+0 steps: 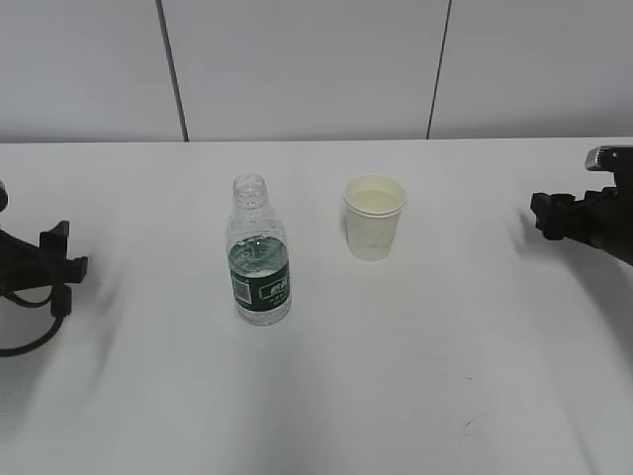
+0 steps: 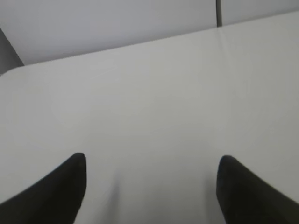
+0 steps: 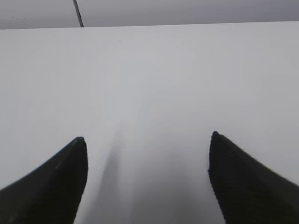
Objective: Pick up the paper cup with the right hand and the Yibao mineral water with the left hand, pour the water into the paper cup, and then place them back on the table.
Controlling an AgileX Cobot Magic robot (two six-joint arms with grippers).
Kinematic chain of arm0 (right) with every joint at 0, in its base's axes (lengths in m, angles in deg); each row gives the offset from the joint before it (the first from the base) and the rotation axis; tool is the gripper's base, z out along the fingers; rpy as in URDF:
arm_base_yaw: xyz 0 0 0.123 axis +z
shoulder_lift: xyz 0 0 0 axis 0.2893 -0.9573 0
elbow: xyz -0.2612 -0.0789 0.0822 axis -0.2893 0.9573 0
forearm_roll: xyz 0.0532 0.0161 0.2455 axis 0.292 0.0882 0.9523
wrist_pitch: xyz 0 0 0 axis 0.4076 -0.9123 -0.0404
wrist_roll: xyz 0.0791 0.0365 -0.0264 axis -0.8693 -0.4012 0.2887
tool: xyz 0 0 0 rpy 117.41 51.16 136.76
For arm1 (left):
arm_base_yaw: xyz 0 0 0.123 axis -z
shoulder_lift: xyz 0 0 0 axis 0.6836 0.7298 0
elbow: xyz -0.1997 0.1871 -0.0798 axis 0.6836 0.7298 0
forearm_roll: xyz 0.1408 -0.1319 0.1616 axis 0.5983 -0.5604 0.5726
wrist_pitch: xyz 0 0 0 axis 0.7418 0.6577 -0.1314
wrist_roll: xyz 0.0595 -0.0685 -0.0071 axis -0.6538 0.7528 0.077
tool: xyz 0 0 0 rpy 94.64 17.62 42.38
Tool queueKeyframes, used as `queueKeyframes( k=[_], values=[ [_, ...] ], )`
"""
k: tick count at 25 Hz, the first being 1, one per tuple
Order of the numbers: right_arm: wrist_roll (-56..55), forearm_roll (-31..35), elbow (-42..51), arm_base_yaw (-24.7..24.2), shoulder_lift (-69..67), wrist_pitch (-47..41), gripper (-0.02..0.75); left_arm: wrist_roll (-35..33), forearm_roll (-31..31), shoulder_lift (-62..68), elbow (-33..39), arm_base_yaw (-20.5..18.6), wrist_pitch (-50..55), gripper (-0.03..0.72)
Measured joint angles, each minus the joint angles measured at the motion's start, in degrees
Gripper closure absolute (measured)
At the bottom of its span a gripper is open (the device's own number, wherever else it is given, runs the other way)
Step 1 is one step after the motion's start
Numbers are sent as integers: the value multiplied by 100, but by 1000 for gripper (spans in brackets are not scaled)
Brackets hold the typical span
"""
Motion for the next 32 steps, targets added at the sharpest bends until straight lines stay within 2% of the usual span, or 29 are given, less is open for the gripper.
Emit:
queueKeyframes(
  k=[5, 9, 16, 18, 22, 26, 32],
  values=[
    [-361, -189, -227, 0, 444, -803, 142, -28, -22, -395, -542, -103, 1178, 173],
    [-824, -557, -566, 0, 762, -1982, 142, -211, -16, -739, -1097, -144, 2588, 186],
    [-1669, -1336, -1258, 0, 1188, -4044, 143, -310, 6, -1304, -2579, -189, 6082, 198],
    [-1779, -1391, -1453, 0, 1308, -4686, 143, -310, 32, -1328, -3073, -227, 7074, 200],
    [-1830, -1353, -1838, 0, 1433, -5886, 143, -310, 205, -1328, -3901, -352, 8398, 209],
    [-1394, -823, -2133, 0, 1443, -6721, 143, -270, 521, -1328, -4413, -471, 9229, 218],
    [196, 826, -2632, 0, 1443, -7802, 143, 418, 1581, -1328, -4754, -604, 10403, 218]
  ],
)
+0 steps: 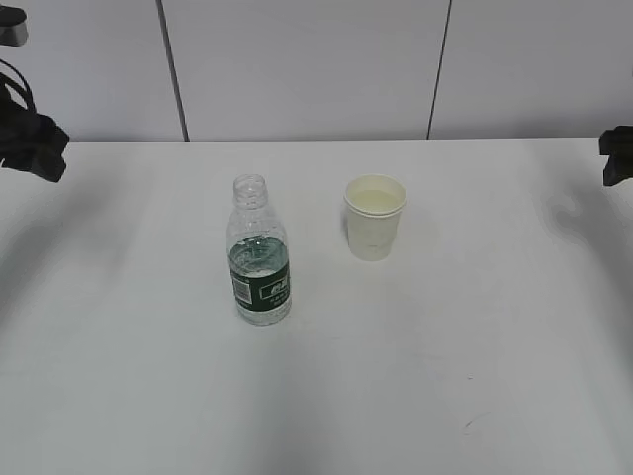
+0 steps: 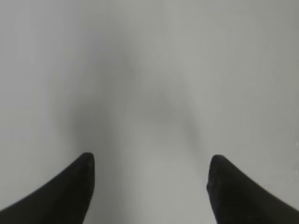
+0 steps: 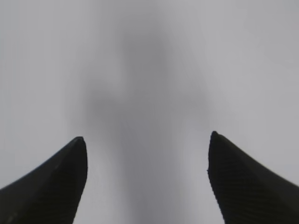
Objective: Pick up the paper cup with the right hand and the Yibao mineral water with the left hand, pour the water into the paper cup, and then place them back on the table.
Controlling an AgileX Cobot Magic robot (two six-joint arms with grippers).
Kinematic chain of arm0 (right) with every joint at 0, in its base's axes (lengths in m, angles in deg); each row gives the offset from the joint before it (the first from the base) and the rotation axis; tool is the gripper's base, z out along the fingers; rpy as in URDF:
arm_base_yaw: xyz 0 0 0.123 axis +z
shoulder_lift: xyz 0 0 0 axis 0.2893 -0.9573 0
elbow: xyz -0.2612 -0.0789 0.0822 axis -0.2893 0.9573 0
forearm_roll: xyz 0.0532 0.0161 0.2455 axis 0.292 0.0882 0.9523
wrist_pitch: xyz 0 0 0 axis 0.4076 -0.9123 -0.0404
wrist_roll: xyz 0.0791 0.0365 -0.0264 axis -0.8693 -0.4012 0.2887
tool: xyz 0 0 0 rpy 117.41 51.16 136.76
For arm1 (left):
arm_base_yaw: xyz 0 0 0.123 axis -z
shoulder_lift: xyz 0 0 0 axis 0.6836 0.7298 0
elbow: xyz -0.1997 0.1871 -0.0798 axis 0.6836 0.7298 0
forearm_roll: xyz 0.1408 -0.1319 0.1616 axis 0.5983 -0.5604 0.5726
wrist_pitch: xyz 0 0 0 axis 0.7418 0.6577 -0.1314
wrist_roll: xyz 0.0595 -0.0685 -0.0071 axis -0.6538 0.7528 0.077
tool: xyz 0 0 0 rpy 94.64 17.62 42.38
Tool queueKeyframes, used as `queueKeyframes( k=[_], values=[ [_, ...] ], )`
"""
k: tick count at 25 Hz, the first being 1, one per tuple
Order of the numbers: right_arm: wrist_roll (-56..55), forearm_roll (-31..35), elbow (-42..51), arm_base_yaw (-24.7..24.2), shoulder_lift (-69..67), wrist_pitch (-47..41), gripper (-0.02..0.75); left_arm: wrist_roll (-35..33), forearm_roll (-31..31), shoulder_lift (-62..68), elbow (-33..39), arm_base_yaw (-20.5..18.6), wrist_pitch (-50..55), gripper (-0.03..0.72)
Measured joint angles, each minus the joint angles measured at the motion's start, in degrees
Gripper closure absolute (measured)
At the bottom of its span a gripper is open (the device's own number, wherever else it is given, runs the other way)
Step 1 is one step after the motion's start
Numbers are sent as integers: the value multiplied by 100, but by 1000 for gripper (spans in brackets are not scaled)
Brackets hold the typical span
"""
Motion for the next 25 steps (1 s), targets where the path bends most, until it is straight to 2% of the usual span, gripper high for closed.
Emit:
queueKeyframes(
  k=[6, 12, 16, 22, 25],
  values=[
    [924, 797, -713, 0, 0, -1469, 143, 376, 432, 0, -278, -5, 1011, 218],
    [1350, 913, -1195, 0, 0, -2834, 143, 627, 620, -21, -677, -5, 2207, 221],
    [1732, 925, -1253, 0, 0, -3543, 143, 730, 699, -39, -726, -5, 2535, 221],
    [1864, 951, -1452, 0, 0, -3777, 143, 870, 671, -39, -726, -5, 3039, 221],
    [1872, 951, -1655, 0, 12, -3789, 143, 883, 437, -60, -726, -19, 3059, 221]
  ],
)
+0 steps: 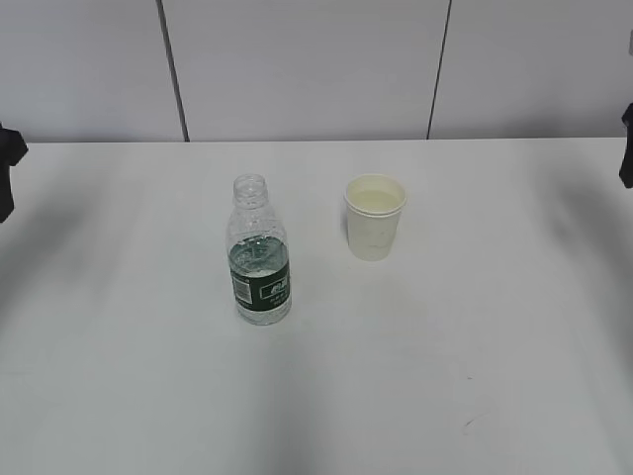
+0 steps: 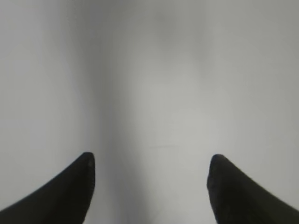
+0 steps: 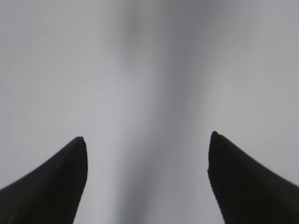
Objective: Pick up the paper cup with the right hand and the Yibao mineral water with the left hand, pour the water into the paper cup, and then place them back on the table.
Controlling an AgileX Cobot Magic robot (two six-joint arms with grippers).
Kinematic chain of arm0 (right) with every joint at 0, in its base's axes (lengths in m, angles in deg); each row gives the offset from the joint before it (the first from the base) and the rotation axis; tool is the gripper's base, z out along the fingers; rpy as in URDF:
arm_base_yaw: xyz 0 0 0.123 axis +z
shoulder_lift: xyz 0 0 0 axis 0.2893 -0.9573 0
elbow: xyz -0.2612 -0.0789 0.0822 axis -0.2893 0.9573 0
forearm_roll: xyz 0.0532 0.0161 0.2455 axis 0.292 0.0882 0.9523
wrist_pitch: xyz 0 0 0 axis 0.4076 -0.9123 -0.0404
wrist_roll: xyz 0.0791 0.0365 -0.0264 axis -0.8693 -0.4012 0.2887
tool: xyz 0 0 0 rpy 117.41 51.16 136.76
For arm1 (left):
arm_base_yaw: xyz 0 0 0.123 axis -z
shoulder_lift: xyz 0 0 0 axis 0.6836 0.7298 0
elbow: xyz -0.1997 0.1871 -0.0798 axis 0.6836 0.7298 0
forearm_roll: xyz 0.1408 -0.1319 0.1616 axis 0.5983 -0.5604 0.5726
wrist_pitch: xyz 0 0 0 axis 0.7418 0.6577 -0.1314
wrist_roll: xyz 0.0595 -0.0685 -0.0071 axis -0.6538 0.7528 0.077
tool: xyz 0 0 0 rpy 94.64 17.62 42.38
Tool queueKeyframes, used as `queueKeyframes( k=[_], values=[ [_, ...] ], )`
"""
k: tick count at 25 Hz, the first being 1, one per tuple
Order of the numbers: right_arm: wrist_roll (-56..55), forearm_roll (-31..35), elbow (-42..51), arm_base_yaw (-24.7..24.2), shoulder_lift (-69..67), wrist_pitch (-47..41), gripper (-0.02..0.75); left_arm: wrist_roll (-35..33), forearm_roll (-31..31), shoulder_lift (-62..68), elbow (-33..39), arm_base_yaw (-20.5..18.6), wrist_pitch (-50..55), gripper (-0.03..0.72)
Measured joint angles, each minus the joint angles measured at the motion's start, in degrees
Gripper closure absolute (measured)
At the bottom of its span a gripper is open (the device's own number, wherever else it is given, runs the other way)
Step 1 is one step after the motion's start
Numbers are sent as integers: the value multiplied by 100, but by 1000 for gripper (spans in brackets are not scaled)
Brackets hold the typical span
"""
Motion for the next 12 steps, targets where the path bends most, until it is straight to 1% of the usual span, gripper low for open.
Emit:
queueKeyframes(
  k=[2, 7, 10, 12],
  values=[
    [0, 0, -56, 0, 110, 0, 143, 0, -133, -70, 0, -12, 0, 221],
    [0, 32, -56, 0, 601, -13, 143, 0, -146, -509, 45, -30, 26, 221],
    [46, 390, -15, 0, 958, -23, 143, 0, -140, -979, 396, -35, 22, 222],
    [181, 800, 96, 0, 1206, -36, 143, 0, -146, -1373, 723, -35, 45, 222]
  ],
)
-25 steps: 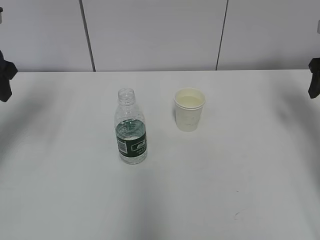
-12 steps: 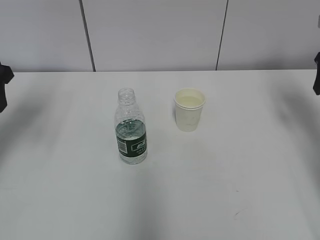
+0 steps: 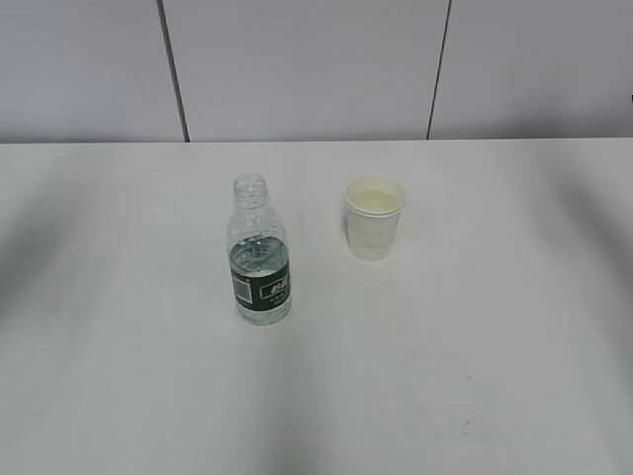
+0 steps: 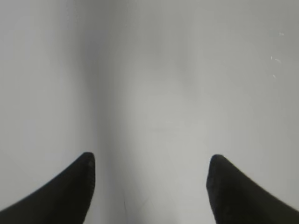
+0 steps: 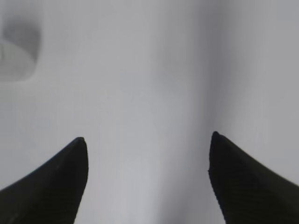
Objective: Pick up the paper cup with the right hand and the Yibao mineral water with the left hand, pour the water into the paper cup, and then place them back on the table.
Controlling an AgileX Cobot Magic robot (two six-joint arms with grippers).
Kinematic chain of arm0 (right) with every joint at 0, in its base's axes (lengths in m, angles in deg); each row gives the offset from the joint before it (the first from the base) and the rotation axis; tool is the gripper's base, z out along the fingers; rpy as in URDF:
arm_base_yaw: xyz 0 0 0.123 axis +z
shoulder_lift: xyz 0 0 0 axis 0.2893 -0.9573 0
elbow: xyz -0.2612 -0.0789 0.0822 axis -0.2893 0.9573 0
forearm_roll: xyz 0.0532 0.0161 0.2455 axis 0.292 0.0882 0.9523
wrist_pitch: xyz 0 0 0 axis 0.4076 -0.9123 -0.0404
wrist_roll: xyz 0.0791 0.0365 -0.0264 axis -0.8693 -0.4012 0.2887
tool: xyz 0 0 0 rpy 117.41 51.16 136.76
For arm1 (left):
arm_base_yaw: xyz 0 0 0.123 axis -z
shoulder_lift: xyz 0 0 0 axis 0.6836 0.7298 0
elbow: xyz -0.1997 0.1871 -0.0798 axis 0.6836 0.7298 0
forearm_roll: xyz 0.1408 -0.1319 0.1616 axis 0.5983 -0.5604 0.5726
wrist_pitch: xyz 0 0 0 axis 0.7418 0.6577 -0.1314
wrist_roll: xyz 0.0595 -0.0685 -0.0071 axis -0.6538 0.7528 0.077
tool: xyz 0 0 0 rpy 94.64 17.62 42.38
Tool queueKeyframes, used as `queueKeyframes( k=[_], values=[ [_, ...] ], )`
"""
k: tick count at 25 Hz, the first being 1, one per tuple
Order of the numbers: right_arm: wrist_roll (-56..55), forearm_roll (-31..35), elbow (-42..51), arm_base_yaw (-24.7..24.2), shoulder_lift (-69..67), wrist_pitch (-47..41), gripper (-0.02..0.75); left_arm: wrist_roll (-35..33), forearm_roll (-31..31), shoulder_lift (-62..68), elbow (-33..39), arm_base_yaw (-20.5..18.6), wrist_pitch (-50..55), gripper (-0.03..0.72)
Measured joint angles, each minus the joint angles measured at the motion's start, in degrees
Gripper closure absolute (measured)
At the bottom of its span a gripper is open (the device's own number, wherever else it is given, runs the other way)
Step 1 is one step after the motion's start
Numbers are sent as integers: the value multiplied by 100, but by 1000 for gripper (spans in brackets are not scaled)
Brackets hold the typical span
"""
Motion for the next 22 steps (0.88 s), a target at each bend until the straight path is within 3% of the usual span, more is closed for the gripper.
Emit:
queueKeyframes(
  k=[4, 8, 12, 17, 22],
  values=[
    [214, 500, 366, 0, 453, -23, 143, 0, -6, -792, 618, -4, 29, 223],
    [352, 580, 912, 12, 1061, -27, 144, 0, -11, -1570, 968, -4, 36, 224],
    [487, 529, 1618, 282, 1792, -27, 145, 0, -51, -2368, 1254, -4, 56, 228],
    [608, 156, 2380, 981, 2730, -73, 145, 0, -294, -3203, 1772, -4, 24, 228],
    [630, 12, 2894, 1071, 3585, -109, 145, 0, -322, -3923, 2396, -4, 29, 228]
  ],
)
